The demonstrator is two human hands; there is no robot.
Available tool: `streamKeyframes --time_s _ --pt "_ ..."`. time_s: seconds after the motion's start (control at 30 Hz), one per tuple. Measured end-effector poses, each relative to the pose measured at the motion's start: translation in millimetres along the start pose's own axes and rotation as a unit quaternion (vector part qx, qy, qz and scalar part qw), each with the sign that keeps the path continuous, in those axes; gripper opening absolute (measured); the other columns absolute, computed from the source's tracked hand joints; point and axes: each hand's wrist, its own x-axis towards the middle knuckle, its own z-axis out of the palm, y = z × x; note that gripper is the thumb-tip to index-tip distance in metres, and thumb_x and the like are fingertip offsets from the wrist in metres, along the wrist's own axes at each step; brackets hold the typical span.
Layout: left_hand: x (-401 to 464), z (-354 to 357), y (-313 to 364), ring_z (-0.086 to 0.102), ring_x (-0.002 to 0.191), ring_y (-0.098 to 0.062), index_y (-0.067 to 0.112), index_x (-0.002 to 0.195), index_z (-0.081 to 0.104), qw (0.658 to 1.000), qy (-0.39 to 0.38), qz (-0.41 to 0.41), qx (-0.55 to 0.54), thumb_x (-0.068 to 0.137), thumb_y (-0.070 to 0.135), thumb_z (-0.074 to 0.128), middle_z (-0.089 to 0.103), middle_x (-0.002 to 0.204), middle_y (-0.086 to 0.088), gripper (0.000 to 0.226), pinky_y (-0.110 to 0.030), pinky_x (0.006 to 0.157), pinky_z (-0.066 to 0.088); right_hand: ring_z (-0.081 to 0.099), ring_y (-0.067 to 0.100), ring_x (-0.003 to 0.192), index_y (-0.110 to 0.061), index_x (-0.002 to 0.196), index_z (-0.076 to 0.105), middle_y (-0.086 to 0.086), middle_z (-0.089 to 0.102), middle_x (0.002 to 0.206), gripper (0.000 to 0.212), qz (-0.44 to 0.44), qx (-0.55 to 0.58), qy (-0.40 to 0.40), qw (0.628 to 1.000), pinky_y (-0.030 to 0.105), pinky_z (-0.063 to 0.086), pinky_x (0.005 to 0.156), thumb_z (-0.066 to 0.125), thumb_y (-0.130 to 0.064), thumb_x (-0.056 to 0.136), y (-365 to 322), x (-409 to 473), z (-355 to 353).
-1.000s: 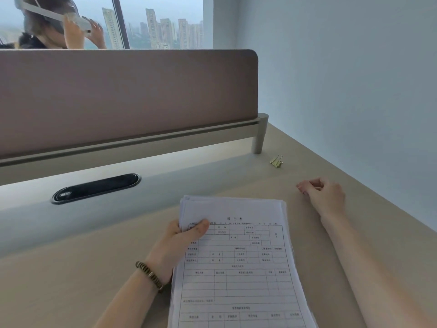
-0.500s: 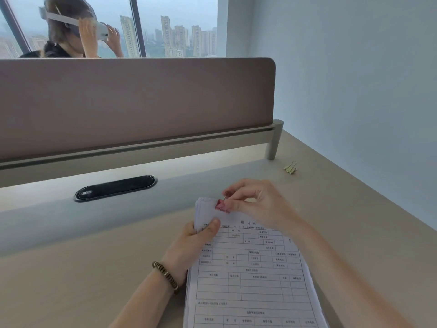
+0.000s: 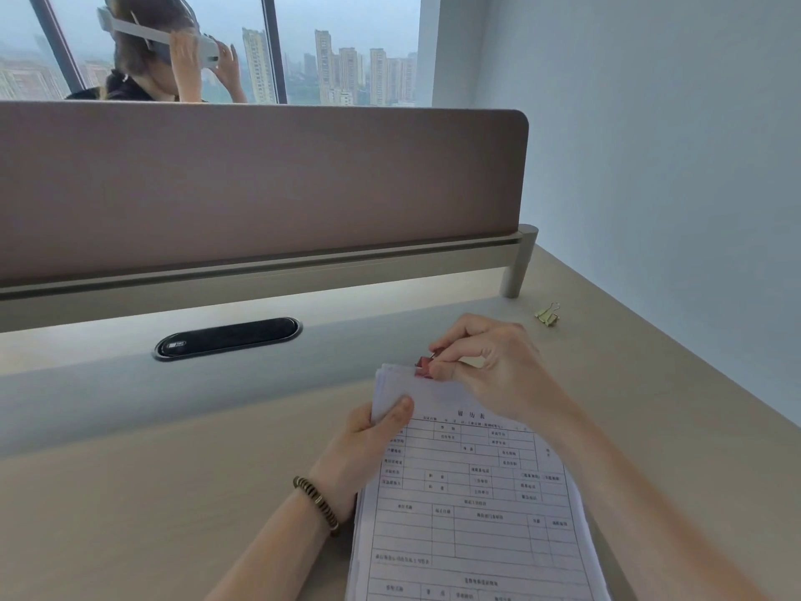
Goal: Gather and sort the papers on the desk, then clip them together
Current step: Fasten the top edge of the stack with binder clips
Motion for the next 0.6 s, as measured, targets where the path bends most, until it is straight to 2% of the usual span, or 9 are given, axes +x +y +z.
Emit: streamKeyframes --time_s 0.1,0.2,0.27,0.37,0.43,0.5,0.6 --pt "0 0 -1 0.074 0.093 -0.033 0.002 0.109 0.069 1.000 -0.005 0.007 0.012 0.096 0.027 0.055 0.076 0.103 -0.018 0.031 -0.040 0.079 0.061 0.068 0.007 0.082 -0.017 0.077 0.084 -0.009 0.072 0.085 0.006 0.038 0.039 -0.045 0.998 0.021 0.052 0.080 0.085 -0.023 0.076 5 10 -5" --pt "0 0 -2 0.075 0.090 -0.030 0.004 0.107 0.070 1.000 -0.001 0.013 0.020 0.098 0.025 0.053 0.077 0.101 -0.015 0.028 -0.037 0.076 0.061 0.068 0.009 0.080 -0.007 0.081 0.083 0.003 0.073 0.086 0.008 0.091 0.104 -0.085 0.987 0.032 0.052 0.083 0.085 -0.014 0.077 14 20 -7" --pt "0 0 -2 0.075 0.090 -0.030 0.005 0.106 0.070 0.999 0.005 0.017 0.027 0.097 0.026 0.054 0.078 0.100 -0.014 0.028 -0.038 0.078 0.061 0.066 0.009 0.077 0.001 0.084 0.081 0.010 0.072 0.086 0.010 0.115 0.150 -0.106 0.976 0.027 0.052 0.076 0.083 -0.005 0.077 18 22 -6" --pt "1 2 -2 0.075 0.089 -0.028 0.007 0.103 0.071 0.999 0.011 0.023 0.039 0.098 0.025 0.054 0.078 0.098 -0.012 0.025 -0.037 0.077 0.061 0.066 0.006 0.074 0.005 0.086 0.079 0.007 0.071 0.084 0.011 0.140 0.192 -0.133 0.962 0.017 0.051 0.071 0.081 0.000 0.077 22 24 -5" --pt "0 2 -3 0.076 0.088 -0.027 0.008 0.101 0.071 0.998 0.014 0.026 0.049 0.098 0.025 0.053 0.079 0.096 -0.011 0.025 -0.036 0.076 0.061 0.067 0.009 0.077 0.002 0.084 0.080 0.006 0.072 0.084 0.008 0.149 0.212 -0.149 0.954 0.018 0.051 0.073 0.081 0.001 0.077 25 26 -4" --pt "0 2 -3 0.075 0.090 -0.029 0.007 0.102 0.071 0.998 0.012 0.026 0.059 0.098 0.027 0.054 0.078 0.097 -0.012 0.027 -0.041 0.080 0.061 0.068 0.013 0.080 -0.004 0.081 0.081 0.005 0.073 0.086 0.006 0.149 0.223 -0.165 0.949 0.021 0.052 0.076 0.081 0.000 0.076 26 28 -4" --pt "1 2 -4 0.075 0.090 -0.030 0.008 0.100 0.073 0.996 0.014 0.027 0.080 0.097 0.030 0.055 0.078 0.096 -0.012 0.028 -0.045 0.084 0.059 0.069 0.013 0.080 -0.002 0.081 0.080 0.006 0.073 0.088 0.006 0.142 0.218 -0.184 0.948 0.022 0.053 0.076 0.081 0.001 0.077 27 30 -3"
